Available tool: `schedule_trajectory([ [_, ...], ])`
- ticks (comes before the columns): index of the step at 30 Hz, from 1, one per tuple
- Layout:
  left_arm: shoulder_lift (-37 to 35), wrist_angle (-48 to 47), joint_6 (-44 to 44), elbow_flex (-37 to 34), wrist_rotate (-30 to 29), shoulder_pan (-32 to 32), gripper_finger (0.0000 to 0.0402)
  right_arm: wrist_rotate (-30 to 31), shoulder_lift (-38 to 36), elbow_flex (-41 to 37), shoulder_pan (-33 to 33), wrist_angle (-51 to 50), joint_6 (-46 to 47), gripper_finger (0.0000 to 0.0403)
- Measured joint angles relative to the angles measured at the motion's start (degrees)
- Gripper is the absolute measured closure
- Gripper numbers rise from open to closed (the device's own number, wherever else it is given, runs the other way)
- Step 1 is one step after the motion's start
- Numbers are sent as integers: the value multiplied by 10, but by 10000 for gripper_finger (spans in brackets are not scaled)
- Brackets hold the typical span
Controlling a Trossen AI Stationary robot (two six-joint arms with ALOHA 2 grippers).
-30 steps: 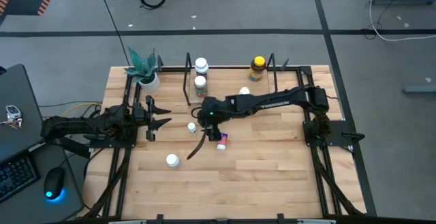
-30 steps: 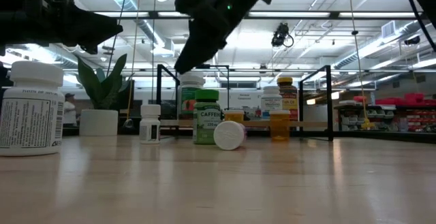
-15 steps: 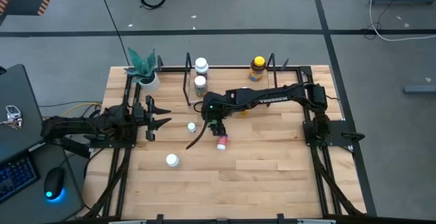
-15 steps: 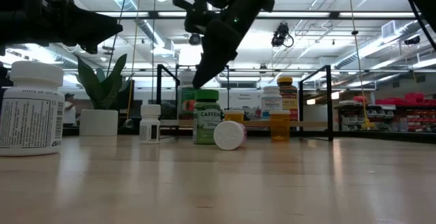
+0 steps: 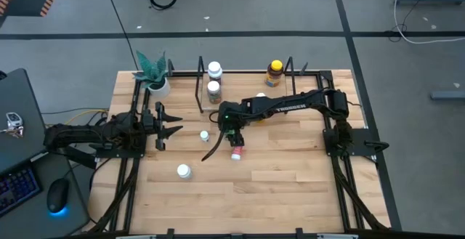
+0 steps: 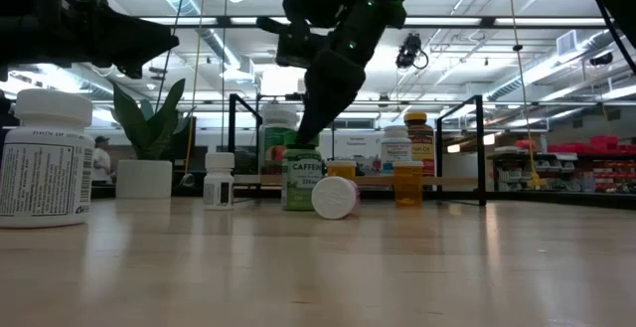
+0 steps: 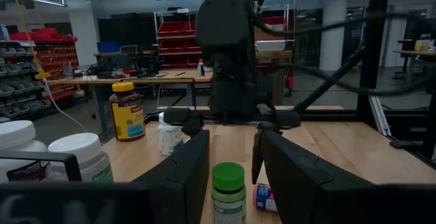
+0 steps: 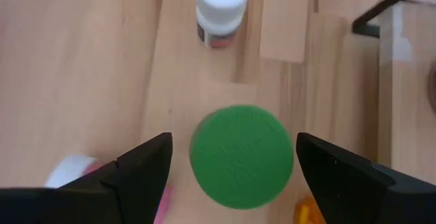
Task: Pick and place medicine bottles onto shelf by color
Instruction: Put the light green pill bottle on the shelf
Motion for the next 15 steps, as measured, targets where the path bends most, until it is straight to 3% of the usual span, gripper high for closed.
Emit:
schedule_trajectory([
  [7, 0, 0, 0, 0, 0, 0, 252, 3, -1, 1, -3, 12, -1, 105],
  [15, 0, 0, 0, 0, 0, 0, 252, -10, -1, 1, -13, 9, 0, 160],
])
